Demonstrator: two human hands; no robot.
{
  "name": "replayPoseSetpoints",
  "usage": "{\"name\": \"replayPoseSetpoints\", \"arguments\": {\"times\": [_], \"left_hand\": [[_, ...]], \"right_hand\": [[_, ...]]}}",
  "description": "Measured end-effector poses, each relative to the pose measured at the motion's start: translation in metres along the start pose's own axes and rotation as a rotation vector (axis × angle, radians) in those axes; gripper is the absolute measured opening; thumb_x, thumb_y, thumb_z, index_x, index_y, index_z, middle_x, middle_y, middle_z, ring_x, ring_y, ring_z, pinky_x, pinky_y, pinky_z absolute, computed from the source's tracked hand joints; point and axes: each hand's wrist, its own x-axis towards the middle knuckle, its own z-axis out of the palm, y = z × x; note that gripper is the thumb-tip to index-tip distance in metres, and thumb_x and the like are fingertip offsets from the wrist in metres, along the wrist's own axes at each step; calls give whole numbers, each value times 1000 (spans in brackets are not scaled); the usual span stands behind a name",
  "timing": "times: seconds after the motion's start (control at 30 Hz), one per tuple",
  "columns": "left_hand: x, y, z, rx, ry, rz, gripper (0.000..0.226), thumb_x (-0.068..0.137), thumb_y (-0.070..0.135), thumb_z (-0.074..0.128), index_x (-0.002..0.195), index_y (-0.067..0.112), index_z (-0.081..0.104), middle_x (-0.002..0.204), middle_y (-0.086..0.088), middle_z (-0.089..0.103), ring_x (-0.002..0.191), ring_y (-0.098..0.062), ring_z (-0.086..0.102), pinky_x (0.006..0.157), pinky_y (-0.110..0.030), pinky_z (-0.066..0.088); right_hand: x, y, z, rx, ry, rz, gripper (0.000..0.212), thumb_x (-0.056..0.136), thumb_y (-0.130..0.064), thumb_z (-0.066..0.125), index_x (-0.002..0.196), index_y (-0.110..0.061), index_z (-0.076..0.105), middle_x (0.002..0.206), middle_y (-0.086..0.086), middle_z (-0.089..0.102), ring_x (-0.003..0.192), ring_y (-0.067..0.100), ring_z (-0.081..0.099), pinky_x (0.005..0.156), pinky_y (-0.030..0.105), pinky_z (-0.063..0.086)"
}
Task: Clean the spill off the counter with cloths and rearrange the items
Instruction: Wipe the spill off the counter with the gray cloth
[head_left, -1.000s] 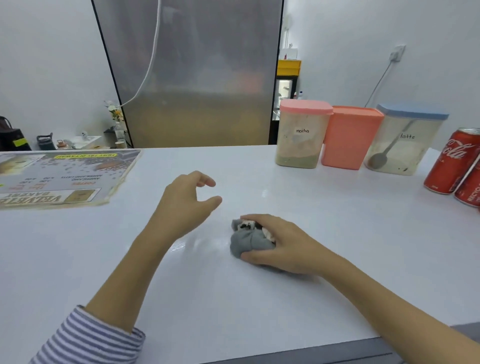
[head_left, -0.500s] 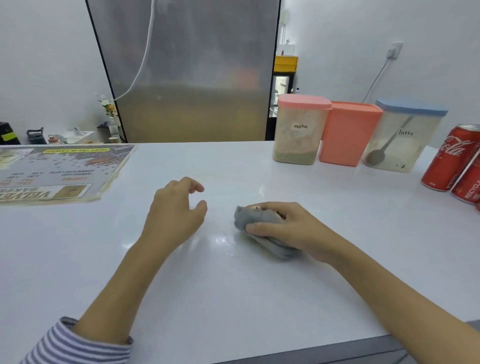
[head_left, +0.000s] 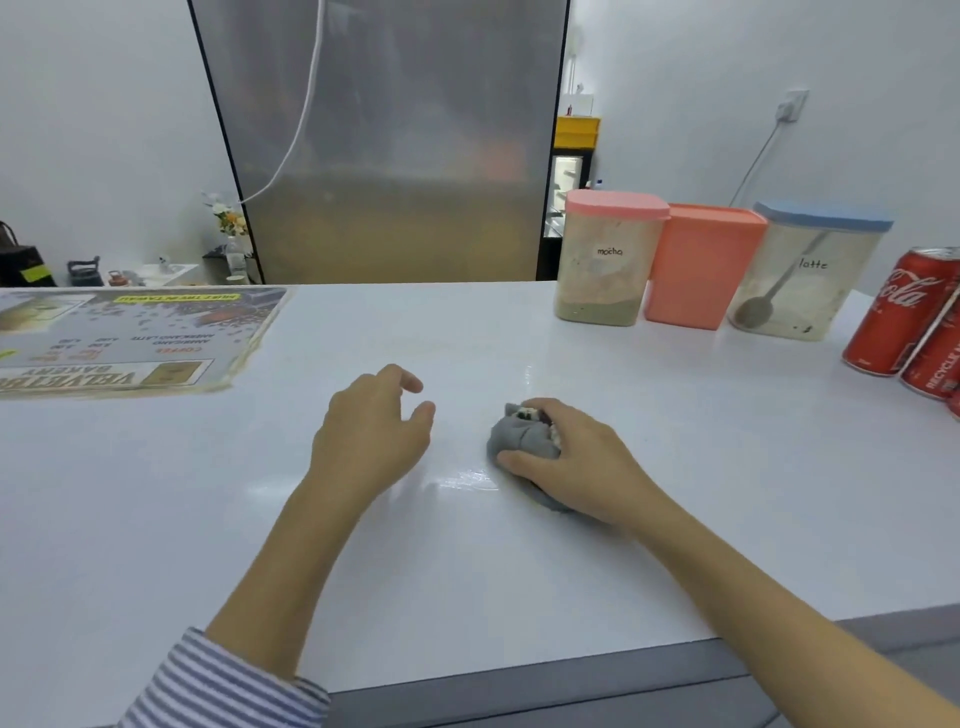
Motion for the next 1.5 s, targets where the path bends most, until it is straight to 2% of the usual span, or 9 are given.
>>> {"name": "replayPoseSetpoints", "arguments": {"times": [0.23, 0.37, 0.6, 0.77, 0.87, 0.93, 1.0, 1.1, 1.5], "left_hand": [[28, -1, 26, 89, 147, 105, 29, 92, 24, 46, 119, 17, 54, 118, -4, 58, 113, -28, 46, 82, -37, 42], [28, -8, 29, 120, 255, 145, 28, 91, 16, 46, 117, 13, 55, 112, -7, 61, 109, -29, 46, 76, -37, 41], [22, -11, 20, 136, 153, 111, 31, 90, 14, 43, 120, 11, 50, 115, -9, 57, 111, -31, 43, 78, -35, 37], [-39, -1, 3, 280, 148, 58, 36, 89, 8, 40, 125, 12, 39, 118, -8, 50, 110, -31, 44, 78, -34, 31], [-56, 1, 10, 342, 137, 109, 41, 82, 0, 44, 119, 15, 44, 111, -4, 52, 105, -28, 47, 79, -32, 33], [-36, -2, 19, 374, 310, 172, 40, 63, -7, 55, 98, 13, 59, 88, -5, 60, 86, -29, 56, 71, -32, 39], [-15, 0, 18, 484, 406, 213, 43, 52, -8, 38, 78, 15, 63, 69, -2, 60, 70, -26, 58, 67, -29, 46], [0, -2, 21, 538, 351, 266, 49, 52, -3, 20, 72, 17, 60, 65, 1, 57, 68, -23, 58, 66, -27, 46], [50, -5, 25, 570, 450, 138, 40, 44, 1, 65, 76, 24, 63, 65, 7, 58, 67, -18, 57, 61, -24, 42]], "right_hand": [[20, 1, 12, -83, 73, 26, 47, 84, -31, 60, 129, -25, 48, 124, -7, 54, 117, 16, 48, 86, 21, 32], [17, -1, 17, -99, 83, -31, 40, 82, -22, 62, 121, -24, 57, 116, -5, 62, 108, 15, 54, 81, 18, 35], [-15, -10, -22, 126, 192, 125, 26, 80, -23, 68, 104, -30, 68, 103, -13, 67, 100, 8, 58, 78, 15, 40], [-43, -9, 7, -43, 203, 77, 46, 77, -26, 72, 121, -29, 61, 108, -19, 58, 96, -1, 48, 72, -5, 30], [-31, -9, 17, -65, 237, 93, 49, 77, -30, 70, 124, -30, 58, 124, -13, 59, 110, 9, 50, 88, 12, 35], [-24, -8, 21, -103, 221, 105, 51, 76, -34, 68, 126, -31, 56, 128, -9, 57, 118, 18, 49, 99, 27, 38], [-19, -7, 22, -120, 208, 107, 53, 75, -36, 68, 126, -31, 54, 127, -6, 57, 118, 21, 48, 102, 33, 38], [-17, -6, 23, -120, 222, 107, 54, 74, -38, 69, 126, -32, 54, 125, -7, 58, 118, 21, 48, 102, 34, 38], [-14, 4, 28, -94, 250, 69, 55, 73, -40, 68, 126, -31, 54, 123, -11, 59, 116, 19, 49, 101, 37, 40]]}}
